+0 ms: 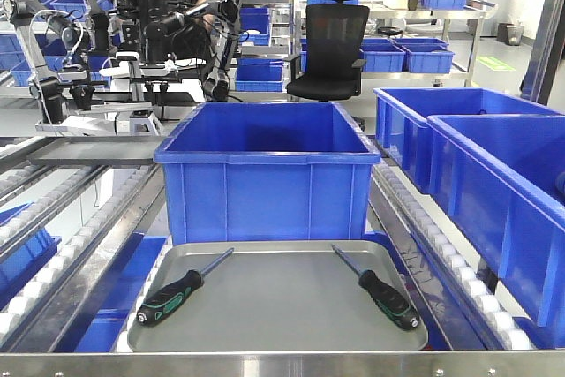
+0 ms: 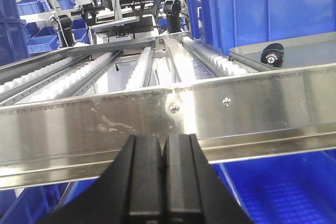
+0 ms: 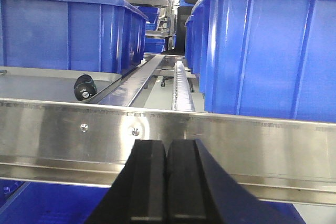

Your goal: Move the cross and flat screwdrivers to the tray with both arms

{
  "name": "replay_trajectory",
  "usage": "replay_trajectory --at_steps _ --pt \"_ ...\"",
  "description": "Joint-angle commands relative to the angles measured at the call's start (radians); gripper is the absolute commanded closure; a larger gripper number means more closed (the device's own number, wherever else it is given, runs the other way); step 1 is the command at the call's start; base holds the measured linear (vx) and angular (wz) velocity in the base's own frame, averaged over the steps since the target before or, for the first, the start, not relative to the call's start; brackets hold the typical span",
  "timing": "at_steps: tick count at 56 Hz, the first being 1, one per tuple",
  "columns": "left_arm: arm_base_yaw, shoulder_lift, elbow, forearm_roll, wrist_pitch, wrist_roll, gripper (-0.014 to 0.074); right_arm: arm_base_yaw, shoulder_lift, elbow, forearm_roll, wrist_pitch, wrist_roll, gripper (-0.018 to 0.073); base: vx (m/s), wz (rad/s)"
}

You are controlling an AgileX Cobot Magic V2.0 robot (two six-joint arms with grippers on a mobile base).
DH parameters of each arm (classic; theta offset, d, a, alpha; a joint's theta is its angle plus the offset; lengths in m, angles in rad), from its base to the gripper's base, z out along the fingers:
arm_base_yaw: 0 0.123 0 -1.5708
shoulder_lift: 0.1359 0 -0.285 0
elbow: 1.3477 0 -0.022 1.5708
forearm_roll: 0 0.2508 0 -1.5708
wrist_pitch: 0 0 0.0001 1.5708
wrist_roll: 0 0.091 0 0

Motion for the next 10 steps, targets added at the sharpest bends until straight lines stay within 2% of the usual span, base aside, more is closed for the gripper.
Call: replay_trajectory --at_steps 1,10 --pt "-0.004 -0.013 -0.023 -0.005 -0.083 -0.008 0.0595 -0.007 -0.007 0.008 -0.008 -0.078 0.000 0.0567 0.00 0.00" --pt "-0.004 -0.013 -0.023 -0.005 -0.083 -0.008 0.0595 -0.007 -0.007 0.008 -0.008 -0.078 -0.002 0.0567 0.00 0.00"
